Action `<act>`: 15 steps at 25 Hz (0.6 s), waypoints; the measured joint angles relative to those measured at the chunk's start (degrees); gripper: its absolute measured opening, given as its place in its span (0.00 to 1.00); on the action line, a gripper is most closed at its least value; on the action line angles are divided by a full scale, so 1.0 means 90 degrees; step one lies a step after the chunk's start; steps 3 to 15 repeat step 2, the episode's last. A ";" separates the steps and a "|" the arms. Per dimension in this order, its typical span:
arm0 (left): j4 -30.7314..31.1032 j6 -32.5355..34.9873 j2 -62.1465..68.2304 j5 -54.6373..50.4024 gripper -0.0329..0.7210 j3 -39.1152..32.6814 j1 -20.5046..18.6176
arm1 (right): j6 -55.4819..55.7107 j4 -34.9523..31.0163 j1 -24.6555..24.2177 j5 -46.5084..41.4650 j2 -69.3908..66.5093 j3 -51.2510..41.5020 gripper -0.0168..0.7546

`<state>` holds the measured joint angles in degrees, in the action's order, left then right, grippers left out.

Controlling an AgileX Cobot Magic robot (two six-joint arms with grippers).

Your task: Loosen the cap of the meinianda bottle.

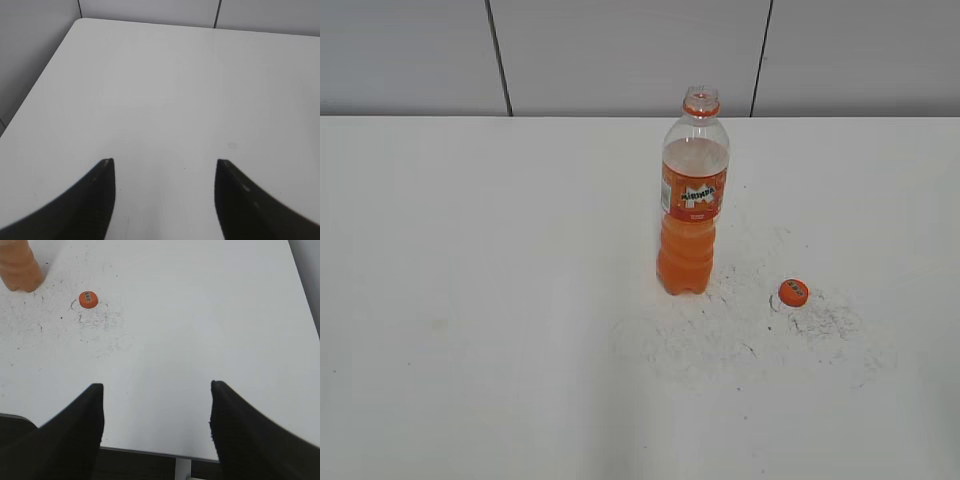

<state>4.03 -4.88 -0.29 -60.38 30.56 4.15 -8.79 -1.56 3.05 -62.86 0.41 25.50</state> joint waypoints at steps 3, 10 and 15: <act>0.0002 0.0000 0.0000 0.0000 0.69 0.0000 0.0000 | 0.0000 0.0000 0.0000 0.0000 0.0000 0.0000 0.66; 0.0002 0.0000 0.0000 0.0000 0.69 0.0000 0.0000 | 0.0000 0.0000 0.0000 0.0000 0.0000 0.0000 0.66; 0.0002 0.0000 0.0000 0.0000 0.69 0.0000 0.0000 | 0.0000 0.0000 0.0000 0.0000 0.0000 0.0000 0.66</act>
